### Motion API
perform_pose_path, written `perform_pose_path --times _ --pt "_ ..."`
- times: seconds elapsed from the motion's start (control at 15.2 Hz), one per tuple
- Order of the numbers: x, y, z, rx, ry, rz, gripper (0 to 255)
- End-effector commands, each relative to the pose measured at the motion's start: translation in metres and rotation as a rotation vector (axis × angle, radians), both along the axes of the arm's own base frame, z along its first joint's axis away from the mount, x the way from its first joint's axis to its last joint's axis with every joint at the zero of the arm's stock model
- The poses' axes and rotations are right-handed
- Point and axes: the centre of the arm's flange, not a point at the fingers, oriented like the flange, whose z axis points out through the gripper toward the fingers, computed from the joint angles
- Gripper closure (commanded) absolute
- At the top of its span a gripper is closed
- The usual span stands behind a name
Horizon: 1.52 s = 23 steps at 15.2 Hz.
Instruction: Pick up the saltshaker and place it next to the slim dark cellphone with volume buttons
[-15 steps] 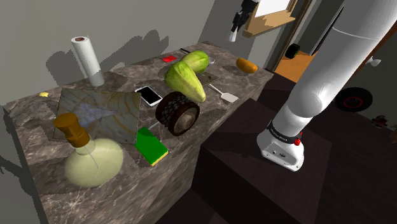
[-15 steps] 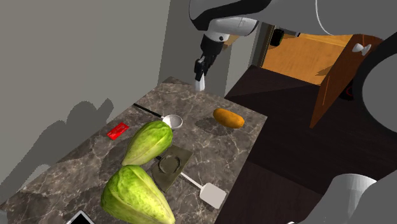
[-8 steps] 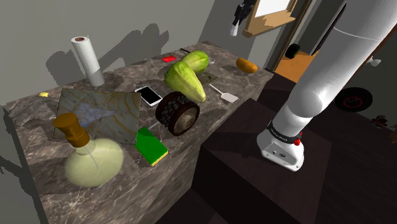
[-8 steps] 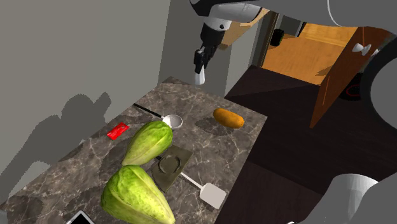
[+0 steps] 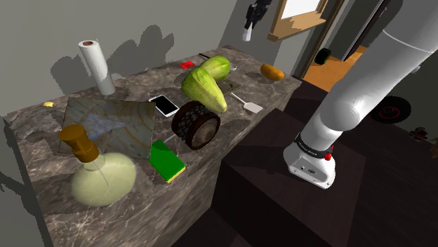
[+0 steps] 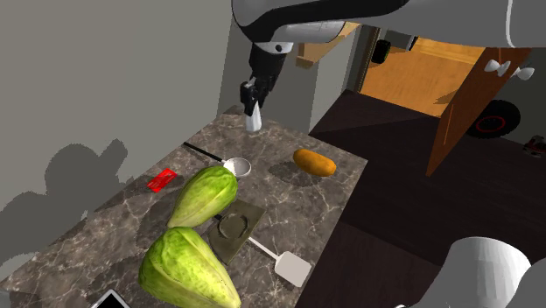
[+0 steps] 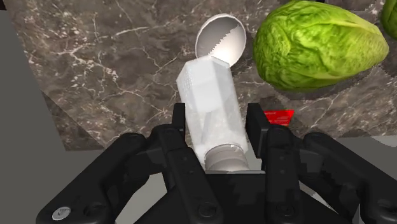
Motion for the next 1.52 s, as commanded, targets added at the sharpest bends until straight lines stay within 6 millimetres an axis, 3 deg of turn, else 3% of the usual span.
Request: perform_pose_path --times 0.0,1.45 --pt "0.003 0.024 -0.003 0.000 0.000 -0.002 255" --pt "0.049 0.310 -0.002 0.000 0.000 -0.002 255"
